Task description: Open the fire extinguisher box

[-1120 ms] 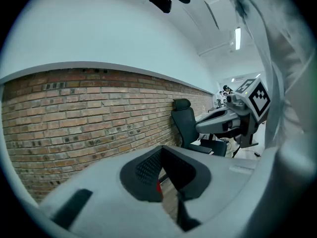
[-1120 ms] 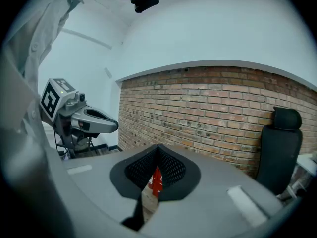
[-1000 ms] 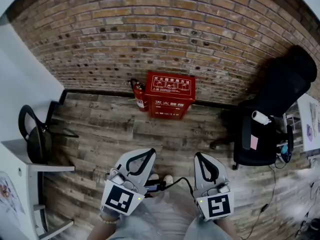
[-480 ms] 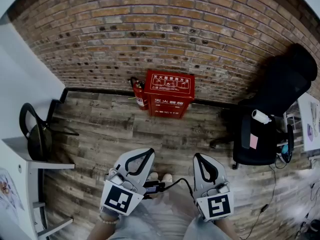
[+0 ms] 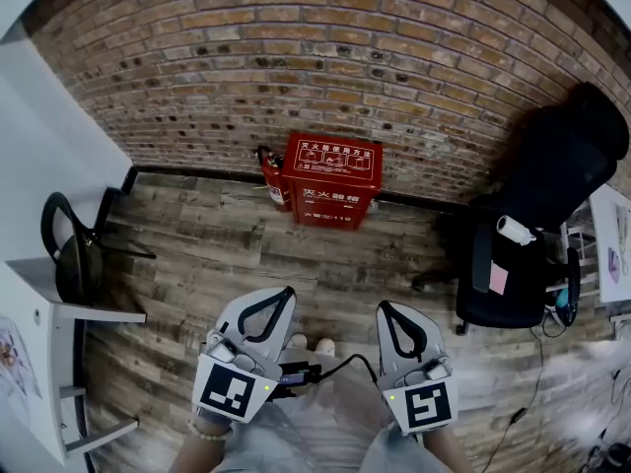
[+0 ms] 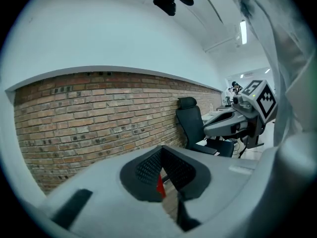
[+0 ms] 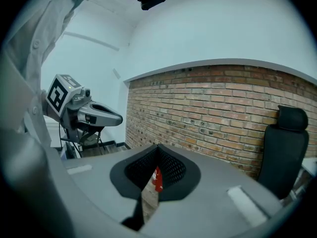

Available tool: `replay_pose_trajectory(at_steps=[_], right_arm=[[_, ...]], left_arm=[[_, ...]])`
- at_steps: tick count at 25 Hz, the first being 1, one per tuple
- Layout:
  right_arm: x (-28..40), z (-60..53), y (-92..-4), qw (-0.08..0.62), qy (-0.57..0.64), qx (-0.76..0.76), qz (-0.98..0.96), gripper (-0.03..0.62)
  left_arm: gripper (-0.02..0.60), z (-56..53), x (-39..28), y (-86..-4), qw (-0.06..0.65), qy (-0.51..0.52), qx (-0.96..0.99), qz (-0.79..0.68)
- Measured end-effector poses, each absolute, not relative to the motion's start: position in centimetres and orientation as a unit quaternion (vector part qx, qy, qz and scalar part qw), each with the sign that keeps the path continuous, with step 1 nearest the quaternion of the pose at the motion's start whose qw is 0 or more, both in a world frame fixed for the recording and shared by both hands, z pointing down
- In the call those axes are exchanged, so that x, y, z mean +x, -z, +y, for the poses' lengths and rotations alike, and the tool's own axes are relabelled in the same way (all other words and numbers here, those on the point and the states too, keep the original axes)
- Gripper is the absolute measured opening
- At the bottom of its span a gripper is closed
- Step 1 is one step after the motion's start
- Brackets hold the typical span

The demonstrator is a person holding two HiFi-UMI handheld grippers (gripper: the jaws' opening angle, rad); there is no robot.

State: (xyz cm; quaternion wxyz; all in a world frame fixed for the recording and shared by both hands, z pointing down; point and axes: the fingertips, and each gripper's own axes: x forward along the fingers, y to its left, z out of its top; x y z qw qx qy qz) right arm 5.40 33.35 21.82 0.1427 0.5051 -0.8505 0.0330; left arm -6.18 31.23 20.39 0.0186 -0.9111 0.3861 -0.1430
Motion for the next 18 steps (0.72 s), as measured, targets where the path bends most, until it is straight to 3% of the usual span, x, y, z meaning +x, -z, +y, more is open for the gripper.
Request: replay_pose_trajectory(at_steps=[18], right_arm=[[6.9,29.3,-22.5,0.143,-0.015,0.514,-0.846,0.006]], left_arm=[[-0.006,26.7,-4.9,-20.6,0.04,0.143,-0.908,0.391]])
